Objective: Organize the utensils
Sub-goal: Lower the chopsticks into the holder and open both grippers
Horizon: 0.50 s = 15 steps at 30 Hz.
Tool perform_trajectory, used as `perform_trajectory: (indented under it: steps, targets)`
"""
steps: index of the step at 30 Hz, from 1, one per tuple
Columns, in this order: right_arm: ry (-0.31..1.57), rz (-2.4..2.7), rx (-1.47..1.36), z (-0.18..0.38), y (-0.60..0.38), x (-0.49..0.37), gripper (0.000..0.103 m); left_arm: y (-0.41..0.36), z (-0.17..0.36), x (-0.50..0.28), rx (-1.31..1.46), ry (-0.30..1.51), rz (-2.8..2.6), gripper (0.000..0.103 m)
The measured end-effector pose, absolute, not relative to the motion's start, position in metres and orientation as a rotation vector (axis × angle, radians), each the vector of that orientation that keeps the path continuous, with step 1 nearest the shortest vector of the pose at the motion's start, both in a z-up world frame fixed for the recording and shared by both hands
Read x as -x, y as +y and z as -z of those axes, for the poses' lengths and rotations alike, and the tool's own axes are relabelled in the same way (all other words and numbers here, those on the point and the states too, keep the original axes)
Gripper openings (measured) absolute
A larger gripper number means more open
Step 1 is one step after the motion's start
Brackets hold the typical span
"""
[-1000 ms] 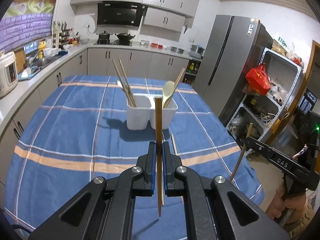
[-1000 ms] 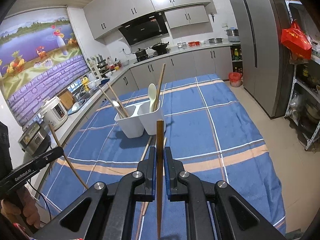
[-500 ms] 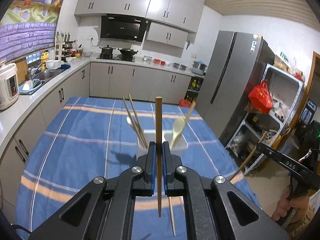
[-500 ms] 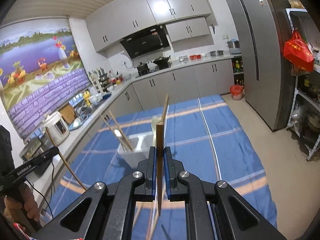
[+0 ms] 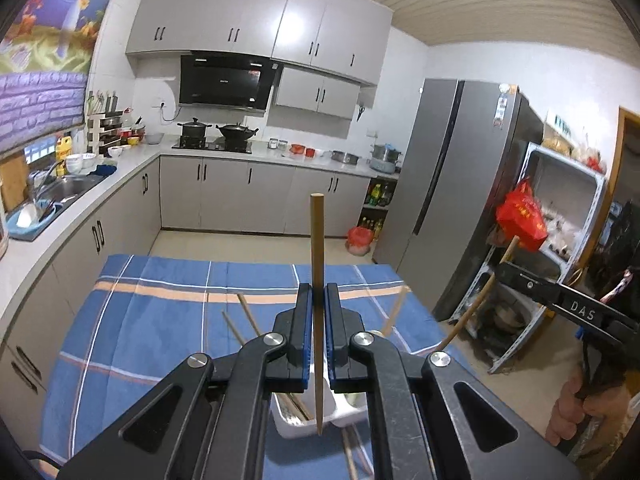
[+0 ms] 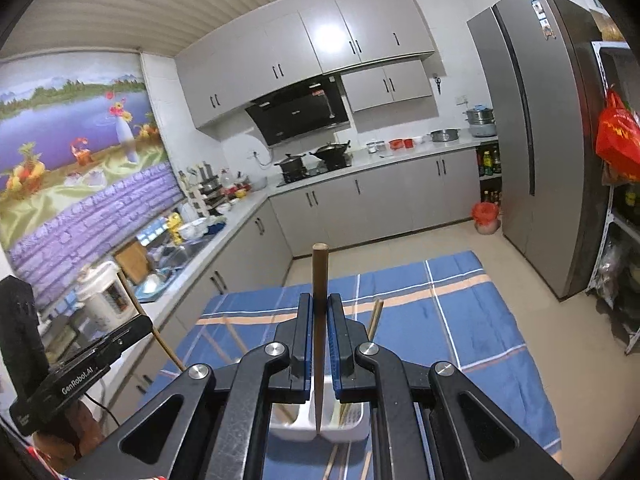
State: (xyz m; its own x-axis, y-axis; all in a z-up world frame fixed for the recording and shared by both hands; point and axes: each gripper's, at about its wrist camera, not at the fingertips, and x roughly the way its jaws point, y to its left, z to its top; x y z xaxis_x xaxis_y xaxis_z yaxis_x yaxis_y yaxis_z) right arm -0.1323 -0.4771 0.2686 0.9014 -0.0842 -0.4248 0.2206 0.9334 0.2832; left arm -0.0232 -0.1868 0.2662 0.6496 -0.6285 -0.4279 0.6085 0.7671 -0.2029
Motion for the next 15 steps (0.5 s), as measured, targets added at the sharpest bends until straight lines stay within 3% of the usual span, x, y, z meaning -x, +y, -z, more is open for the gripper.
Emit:
perform_trajectory:
  steps: [15]
  targets:
    - [0.609, 0.242, -0.372, -0.199, -0.498, 0.067, 0.007, -0.233, -0.209, -0.047, 0.014, 0.619, 0.699, 0.005]
